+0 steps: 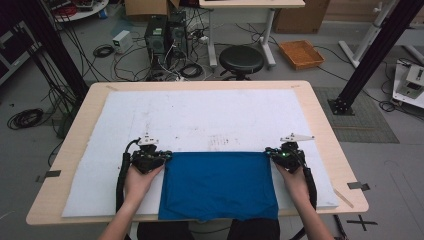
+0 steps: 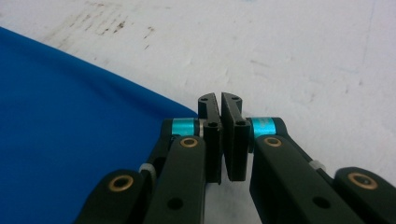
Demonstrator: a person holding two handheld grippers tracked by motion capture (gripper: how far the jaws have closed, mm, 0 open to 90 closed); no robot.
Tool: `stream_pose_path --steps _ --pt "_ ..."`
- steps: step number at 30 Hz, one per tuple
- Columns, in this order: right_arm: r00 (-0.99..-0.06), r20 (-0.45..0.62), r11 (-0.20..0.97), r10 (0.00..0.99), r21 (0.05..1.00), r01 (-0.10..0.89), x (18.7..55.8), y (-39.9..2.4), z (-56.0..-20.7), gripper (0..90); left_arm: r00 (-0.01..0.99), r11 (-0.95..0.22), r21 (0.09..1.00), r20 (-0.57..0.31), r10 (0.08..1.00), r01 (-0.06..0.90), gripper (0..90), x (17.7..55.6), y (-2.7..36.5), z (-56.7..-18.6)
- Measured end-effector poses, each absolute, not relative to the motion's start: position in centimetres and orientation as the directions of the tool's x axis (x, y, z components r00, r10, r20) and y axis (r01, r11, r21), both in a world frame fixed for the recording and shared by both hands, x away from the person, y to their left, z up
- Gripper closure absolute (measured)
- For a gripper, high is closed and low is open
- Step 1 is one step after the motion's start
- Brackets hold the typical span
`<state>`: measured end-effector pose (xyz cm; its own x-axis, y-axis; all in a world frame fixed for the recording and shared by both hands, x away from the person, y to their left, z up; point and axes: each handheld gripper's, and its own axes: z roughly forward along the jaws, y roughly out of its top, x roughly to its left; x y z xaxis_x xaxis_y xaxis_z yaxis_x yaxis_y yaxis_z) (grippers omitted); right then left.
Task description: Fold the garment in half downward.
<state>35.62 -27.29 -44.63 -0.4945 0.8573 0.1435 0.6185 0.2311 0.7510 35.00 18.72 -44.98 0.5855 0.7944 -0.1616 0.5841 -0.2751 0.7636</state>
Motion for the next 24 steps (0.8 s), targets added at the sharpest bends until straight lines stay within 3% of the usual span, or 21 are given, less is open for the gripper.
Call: stream_pose_path --steps 7,20,23,24 --pt "-0.517 0.076 0.293 0.853 0.750 0.593 38.6 -26.8 -43.9 88.0 0.569 -0.250 0.776 -0.165 0.806 0.579 86.6 37.4 19.1 -45.2" --pt "-0.520 0.058 0.288 0.852 0.777 0.559 42.7 -26.8 -43.2 87.8 0.549 -0.260 0.777 -0.129 0.826 0.574 86.2 40.7 18.8 -44.3" --pt "-0.520 0.046 0.294 0.853 0.782 0.550 42.5 -26.7 -43.3 85.0 0.545 -0.253 0.781 -0.130 0.828 0.570 85.0 40.7 18.8 -44.3" --pt "-0.518 0.041 0.293 0.854 0.786 0.545 42.4 -26.7 -43.2 80.7 0.539 -0.247 0.783 -0.130 0.832 0.571 81.0 40.6 18.9 -44.2"
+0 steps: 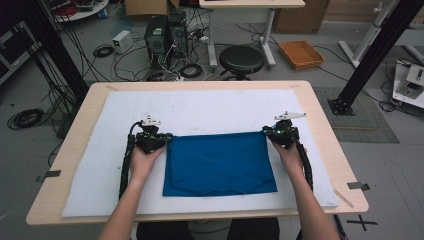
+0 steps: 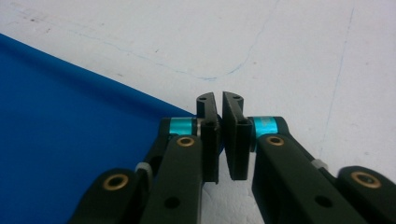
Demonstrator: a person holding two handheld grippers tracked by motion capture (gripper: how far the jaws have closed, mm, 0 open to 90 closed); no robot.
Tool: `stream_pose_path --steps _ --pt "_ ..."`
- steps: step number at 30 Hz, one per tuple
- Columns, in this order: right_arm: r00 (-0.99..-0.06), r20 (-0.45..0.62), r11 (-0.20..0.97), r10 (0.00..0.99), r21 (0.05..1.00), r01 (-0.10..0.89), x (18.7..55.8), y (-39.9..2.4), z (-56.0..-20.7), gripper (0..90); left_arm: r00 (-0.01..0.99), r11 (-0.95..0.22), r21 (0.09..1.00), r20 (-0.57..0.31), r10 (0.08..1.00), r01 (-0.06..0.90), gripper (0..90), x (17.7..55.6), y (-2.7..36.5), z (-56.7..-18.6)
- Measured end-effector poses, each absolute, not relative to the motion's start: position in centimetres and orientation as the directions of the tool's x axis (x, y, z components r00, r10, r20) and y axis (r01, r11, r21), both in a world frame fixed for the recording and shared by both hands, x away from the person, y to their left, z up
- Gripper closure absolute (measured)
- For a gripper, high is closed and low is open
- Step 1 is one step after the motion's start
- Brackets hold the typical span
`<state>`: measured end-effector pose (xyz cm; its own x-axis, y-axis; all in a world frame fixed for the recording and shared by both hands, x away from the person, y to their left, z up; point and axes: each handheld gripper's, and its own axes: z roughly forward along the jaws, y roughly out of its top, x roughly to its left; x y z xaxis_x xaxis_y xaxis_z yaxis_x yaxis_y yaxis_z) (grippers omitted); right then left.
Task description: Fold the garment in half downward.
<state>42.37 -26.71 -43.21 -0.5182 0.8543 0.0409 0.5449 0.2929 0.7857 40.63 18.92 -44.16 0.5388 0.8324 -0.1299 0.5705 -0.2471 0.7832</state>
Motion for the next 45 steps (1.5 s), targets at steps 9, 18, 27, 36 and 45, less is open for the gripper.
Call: stream_pose_path --steps 9,18,27,36,45 --pt "-0.524 0.086 0.236 0.847 0.824 0.516 40.5 -27.3 -42.5 57.5 0.584 -0.222 0.861 -0.103 0.805 0.458 43.6 38.0 20.2 -41.4" --pt "-0.541 0.150 0.216 0.828 0.805 0.552 39.9 -28.6 -41.0 46.8 0.614 -0.171 0.849 -0.208 0.761 0.500 45.3 36.7 21.6 -40.3" --pt "-0.519 0.169 0.138 0.838 0.855 0.500 37.1 -29.8 -40.6 43.9 0.685 -0.146 0.921 -0.155 0.712 0.360 46.5 34.6 21.5 -40.4" --pt "-0.523 0.157 0.114 0.838 0.886 0.448 34.9 -30.3 -39.6 39.0 0.698 -0.145 0.926 -0.153 0.700 0.349 43.5 32.7 20.3 -39.9" --pt "-0.517 0.161 0.089 0.841 0.900 0.426 33.6 -31.5 -38.6 34.2 0.704 -0.187 0.904 -0.157 0.693 0.386 32.3 32.2 20.4 -40.1"
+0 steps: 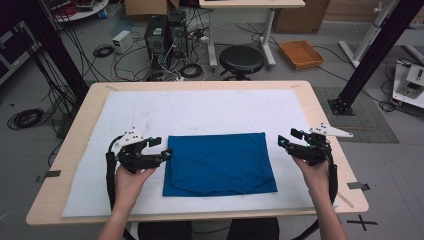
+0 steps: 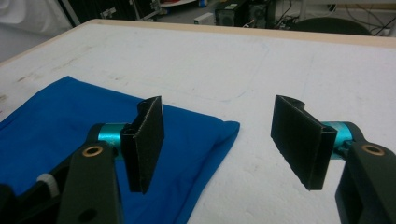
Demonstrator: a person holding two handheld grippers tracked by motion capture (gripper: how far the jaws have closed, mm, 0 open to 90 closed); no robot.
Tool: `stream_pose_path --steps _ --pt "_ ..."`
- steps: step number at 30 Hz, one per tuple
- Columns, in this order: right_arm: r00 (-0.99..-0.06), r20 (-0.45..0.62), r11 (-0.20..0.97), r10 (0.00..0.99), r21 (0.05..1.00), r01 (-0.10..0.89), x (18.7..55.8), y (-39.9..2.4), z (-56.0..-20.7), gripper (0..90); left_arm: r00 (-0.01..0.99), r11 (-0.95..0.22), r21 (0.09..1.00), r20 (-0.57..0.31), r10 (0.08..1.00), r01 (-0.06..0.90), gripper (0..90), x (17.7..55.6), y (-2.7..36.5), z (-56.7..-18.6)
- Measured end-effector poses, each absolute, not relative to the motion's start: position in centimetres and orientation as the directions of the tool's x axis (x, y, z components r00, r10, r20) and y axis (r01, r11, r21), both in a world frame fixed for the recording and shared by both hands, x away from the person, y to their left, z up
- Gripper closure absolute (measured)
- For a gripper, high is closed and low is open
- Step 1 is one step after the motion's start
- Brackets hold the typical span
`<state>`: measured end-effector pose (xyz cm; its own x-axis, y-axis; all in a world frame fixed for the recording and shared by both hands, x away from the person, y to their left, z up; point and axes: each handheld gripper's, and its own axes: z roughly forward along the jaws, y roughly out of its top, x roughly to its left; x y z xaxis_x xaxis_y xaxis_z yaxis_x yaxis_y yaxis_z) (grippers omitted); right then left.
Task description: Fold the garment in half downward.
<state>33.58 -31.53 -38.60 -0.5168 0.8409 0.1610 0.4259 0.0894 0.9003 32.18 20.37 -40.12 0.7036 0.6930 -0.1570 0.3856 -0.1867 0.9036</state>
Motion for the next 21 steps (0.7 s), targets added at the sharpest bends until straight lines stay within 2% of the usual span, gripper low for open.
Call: stream_pose_path --steps 3,6,12,17,21 --pt "-0.506 0.167 0.071 0.846 0.905 0.418 33.3 -32.0 -38.5 34.2 0.689 -0.180 0.902 -0.158 0.708 0.391 30.8 31.7 20.6 -40.3" --pt "-0.501 0.179 0.057 0.847 0.906 0.419 33.1 -32.5 -38.6 34.1 0.667 -0.131 0.890 -0.223 0.711 0.436 29.6 31.4 21.1 -40.8" --pt "-0.496 0.177 0.055 0.850 0.907 0.418 33.1 -32.5 -38.8 34.2 0.641 -0.142 0.894 -0.187 0.744 0.425 29.8 30.6 21.4 -40.8" --pt "-0.500 0.174 0.060 0.849 0.907 0.418 33.2 -32.1 -38.7 34.1 0.604 -0.143 0.879 -0.186 0.775 0.454 37.0 29.1 21.0 -41.5" --pt "-0.502 0.170 0.065 0.848 0.907 0.416 33.3 -31.9 -38.9 34.2 0.575 -0.150 0.851 -0.201 0.793 0.503 37.1 27.7 20.7 -42.6"
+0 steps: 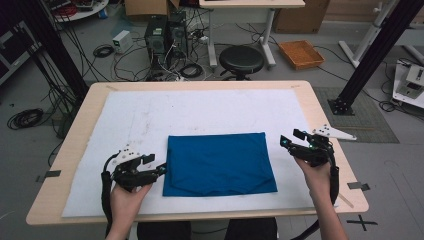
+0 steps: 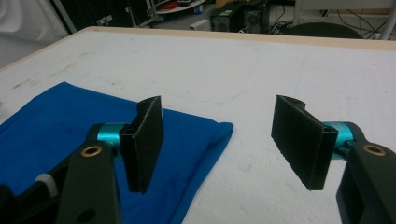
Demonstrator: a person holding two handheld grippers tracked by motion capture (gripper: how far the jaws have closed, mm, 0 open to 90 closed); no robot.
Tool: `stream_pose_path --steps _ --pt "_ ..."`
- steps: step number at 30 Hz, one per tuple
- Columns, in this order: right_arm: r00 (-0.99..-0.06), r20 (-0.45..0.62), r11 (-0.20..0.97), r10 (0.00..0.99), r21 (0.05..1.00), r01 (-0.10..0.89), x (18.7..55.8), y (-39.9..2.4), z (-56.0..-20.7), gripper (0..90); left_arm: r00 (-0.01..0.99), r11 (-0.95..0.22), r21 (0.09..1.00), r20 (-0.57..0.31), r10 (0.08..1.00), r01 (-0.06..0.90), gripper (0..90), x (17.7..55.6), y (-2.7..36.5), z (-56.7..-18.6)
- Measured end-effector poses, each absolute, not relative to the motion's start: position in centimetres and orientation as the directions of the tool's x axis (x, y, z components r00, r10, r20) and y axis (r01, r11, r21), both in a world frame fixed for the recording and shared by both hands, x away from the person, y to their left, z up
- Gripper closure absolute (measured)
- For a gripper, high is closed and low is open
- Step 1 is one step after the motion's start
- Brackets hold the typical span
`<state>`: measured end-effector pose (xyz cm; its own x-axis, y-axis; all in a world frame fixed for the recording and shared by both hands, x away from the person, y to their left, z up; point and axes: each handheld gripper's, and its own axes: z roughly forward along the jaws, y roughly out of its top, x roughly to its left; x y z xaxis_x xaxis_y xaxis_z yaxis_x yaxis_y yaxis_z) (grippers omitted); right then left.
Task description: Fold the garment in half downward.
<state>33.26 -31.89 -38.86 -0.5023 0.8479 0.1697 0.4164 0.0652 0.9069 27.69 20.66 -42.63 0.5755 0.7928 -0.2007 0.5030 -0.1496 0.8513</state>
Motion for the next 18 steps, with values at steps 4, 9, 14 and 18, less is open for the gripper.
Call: stream_pose_path --steps 4,9,14,18 --pt "-0.503 0.166 0.067 0.848 0.908 0.414 33.26 -31.78 -38.85 34.2 0.567 -0.154 0.843 -0.200 0.799 0.516 37.2 26.90 20.39 -43.21" --pt "-0.502 0.165 0.069 0.849 0.907 0.415 33.26 -31.69 -38.89 34.3 0.564 -0.162 0.850 -0.180 0.806 0.502 37.2 26.71 20.28 -43.09" --pt "-0.501 0.167 0.069 0.849 0.905 0.419 33.33 -31.72 -38.98 34.3 0.561 -0.160 0.852 -0.176 0.809 0.498 37.1 26.63 20.45 -43.05" --pt "-0.501 0.167 0.070 0.849 0.904 0.421 33.33 -31.64 -39.02 34.3 0.555 -0.147 0.858 -0.178 0.813 0.492 37.1 26.58 20.70 -42.86"
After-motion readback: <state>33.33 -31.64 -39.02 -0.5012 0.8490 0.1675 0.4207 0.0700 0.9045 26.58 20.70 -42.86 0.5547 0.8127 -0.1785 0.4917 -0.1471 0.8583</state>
